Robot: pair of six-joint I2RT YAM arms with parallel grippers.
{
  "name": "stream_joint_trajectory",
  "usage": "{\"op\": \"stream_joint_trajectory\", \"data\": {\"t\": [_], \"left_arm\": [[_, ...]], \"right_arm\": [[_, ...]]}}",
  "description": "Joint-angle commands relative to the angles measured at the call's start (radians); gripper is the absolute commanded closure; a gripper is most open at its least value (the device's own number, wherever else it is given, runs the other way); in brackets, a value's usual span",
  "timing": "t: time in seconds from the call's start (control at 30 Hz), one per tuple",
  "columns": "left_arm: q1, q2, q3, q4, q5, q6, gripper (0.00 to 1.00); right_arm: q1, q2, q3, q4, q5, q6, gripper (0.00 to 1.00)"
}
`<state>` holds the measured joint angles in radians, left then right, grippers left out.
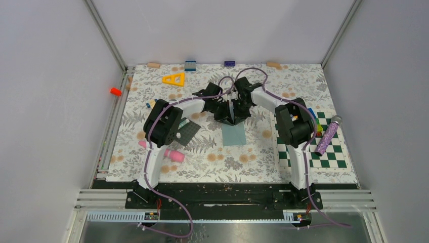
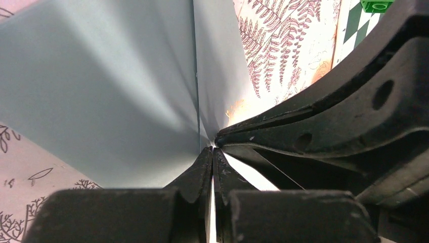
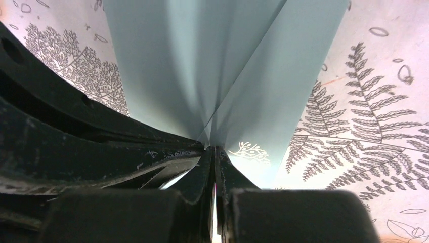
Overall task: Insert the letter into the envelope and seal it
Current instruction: Seal the envelope flap on the envelope.
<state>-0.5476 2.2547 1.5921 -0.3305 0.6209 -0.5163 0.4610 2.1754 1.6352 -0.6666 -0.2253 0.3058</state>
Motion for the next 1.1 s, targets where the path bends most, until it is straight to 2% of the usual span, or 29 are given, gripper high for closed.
{"op": "stream_joint_trajectory", "data": {"t": [0.0, 0.2, 0.47, 0.7, 0.77, 0.83, 0.93, 1.07], "left_arm": [[-0.017, 0.025, 0.021, -0.016, -0.076, 0.034, 1.0], [-0.017, 0.029, 0.023, -0.016, -0.079, 0.031, 1.0], [-0.016, 0.032, 0.034, -0.025, -0.082, 0.029, 1.0], [-0.015, 0.035, 0.038, -0.027, -0.079, 0.03, 1.0], [-0.014, 0.038, 0.044, -0.03, -0.078, 0.03, 1.0], [-0.012, 0.039, 0.045, -0.033, -0.076, 0.031, 1.0], [-0.01, 0.04, 0.045, -0.033, -0.068, 0.03, 1.0], [-0.009, 0.045, 0.049, -0.032, -0.053, 0.032, 1.0]], "right_arm": [[0.003, -0.014, 0.037, 0.005, 0.013, -0.022, 1.0], [-0.044, -0.144, -0.151, 0.131, -0.078, -0.041, 1.0], [-0.051, -0.299, -0.349, 0.263, -0.099, -0.173, 1.0], [-0.03, -0.572, -0.635, 0.646, -0.122, -0.41, 1.0], [-0.013, -0.588, -0.653, 0.712, -0.146, -0.472, 1.0], [0.005, -0.58, -0.595, 0.638, -0.141, -0.518, 1.0], [0.036, -0.604, -0.57, 0.587, -0.145, -0.683, 1.0], [0.077, -0.648, -0.64, 0.598, -0.084, -1.095, 1.0]]}}
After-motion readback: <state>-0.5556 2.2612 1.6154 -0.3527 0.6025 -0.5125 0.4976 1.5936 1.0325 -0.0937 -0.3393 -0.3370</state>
